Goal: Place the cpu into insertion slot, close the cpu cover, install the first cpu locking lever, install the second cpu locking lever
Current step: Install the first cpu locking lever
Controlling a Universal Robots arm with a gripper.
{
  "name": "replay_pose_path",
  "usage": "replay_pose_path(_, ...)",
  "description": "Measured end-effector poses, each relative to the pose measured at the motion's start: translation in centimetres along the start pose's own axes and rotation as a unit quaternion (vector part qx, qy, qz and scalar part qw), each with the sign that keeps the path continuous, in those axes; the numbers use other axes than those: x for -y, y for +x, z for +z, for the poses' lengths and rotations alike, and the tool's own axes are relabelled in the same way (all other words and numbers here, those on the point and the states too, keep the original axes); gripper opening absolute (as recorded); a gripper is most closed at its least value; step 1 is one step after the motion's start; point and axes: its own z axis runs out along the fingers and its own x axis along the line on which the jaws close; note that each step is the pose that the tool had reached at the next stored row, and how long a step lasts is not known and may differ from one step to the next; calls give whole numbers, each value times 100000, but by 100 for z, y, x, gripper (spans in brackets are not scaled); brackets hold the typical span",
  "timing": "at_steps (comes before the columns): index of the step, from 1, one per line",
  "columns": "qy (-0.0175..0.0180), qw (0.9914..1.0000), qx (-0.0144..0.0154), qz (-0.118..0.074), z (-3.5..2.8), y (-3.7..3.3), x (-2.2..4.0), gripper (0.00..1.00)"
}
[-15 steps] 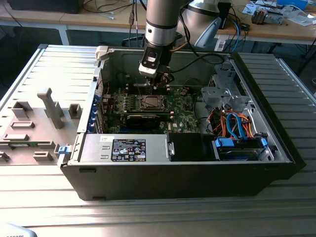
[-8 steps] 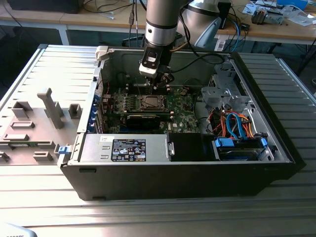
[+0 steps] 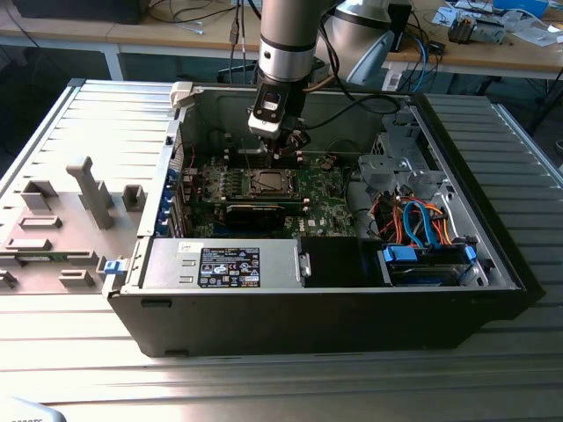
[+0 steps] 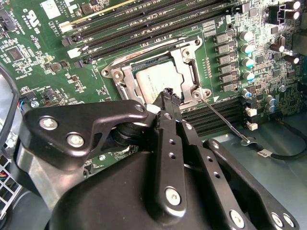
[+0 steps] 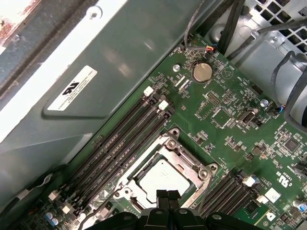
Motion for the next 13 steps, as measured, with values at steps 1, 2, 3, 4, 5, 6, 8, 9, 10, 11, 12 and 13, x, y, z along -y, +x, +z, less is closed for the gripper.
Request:
replay_pose_path(1,-1,100000,0,-46,0,0,0,11)
replay_pose_path(2,1,100000,2,-84,0,0,0,11)
replay_pose_path(3,2,100000,5,-139,0,0,0,11)
replay_pose_path(4,1,100000,4,-178,0,0,0,11)
replay_pose_path(5,7,100000,5,-210,0,0,0,11)
replay_pose_path(6,5,100000,6,-260,0,0,0,11)
replay_pose_path(8,5,99999,10,-340,0,0,0,11)
replay_pose_path(9,11,99999,11,-368,0,0,0,11)
replay_pose_path(10,12,99999,12,-432,0,0,0,11)
replay_pose_path(11,12,99999,13,-474,0,0,0,11)
replay_pose_path(12,13,99999,13,-509,0,0,0,11)
replay_pose_path(13,14,99998,17,-564,0,0,0,11)
